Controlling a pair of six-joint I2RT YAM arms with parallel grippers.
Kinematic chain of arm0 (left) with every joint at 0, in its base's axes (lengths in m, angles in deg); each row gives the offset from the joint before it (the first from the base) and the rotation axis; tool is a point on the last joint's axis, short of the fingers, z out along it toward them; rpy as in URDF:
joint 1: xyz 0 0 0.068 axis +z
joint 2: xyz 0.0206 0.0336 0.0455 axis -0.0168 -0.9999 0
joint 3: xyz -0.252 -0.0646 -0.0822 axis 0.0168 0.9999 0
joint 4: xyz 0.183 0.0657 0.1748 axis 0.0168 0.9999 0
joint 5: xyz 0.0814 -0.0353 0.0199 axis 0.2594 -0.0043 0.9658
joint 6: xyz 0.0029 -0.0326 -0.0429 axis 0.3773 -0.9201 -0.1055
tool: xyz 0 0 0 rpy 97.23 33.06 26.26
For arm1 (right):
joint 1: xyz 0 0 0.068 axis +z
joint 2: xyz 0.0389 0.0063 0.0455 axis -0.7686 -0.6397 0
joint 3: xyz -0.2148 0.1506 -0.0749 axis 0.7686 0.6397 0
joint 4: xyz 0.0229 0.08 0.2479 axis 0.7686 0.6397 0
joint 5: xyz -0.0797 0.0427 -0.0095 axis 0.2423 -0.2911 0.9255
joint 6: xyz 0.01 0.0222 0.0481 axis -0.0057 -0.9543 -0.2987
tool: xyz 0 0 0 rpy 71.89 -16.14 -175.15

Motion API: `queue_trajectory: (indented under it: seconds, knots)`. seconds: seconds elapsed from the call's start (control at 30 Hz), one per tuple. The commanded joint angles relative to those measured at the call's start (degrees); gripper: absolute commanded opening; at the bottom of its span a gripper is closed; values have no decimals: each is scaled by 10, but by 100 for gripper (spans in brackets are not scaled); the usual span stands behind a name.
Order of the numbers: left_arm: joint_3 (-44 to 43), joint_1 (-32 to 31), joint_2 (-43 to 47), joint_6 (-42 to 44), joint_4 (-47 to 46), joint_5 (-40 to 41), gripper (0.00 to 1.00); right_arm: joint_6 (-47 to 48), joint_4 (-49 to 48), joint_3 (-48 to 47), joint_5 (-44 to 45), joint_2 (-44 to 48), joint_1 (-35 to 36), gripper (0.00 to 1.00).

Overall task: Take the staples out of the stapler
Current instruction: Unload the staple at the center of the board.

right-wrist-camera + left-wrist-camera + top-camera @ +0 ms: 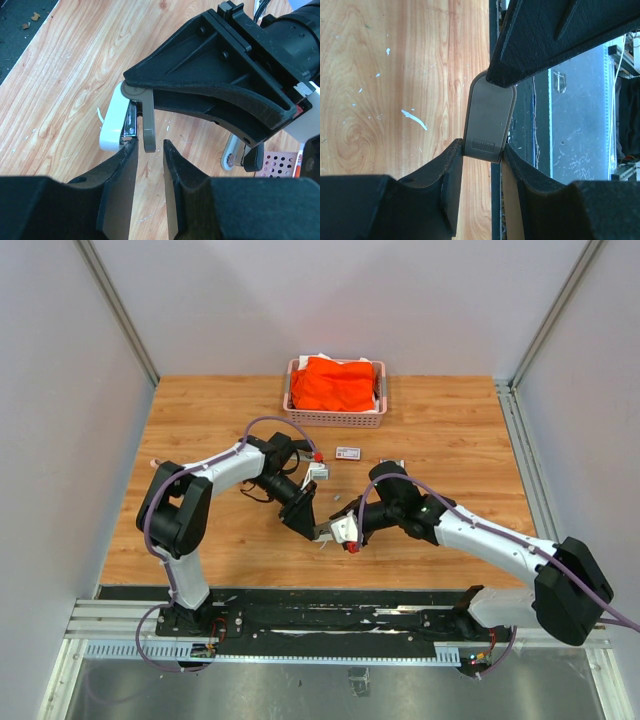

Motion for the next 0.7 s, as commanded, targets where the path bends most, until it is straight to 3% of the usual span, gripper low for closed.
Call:
queue_trajectory:
  seconds: [0.0,0.5,0.6,0.67]
  knots:
    - [-1,-6,-7,12,11,-22,2,-6,-5,2,-4,-5,14,27]
    - [2,-6,-9,15,11,-24,3,-3,-5,1,5,-13,22,13]
    - [2,-6,-8,15,11,-25,11,-4,-2,-1,2,-14,22,3]
    - [0,-6,-8,16,12,-24,26,-5,1,-3,3,-15,22,1]
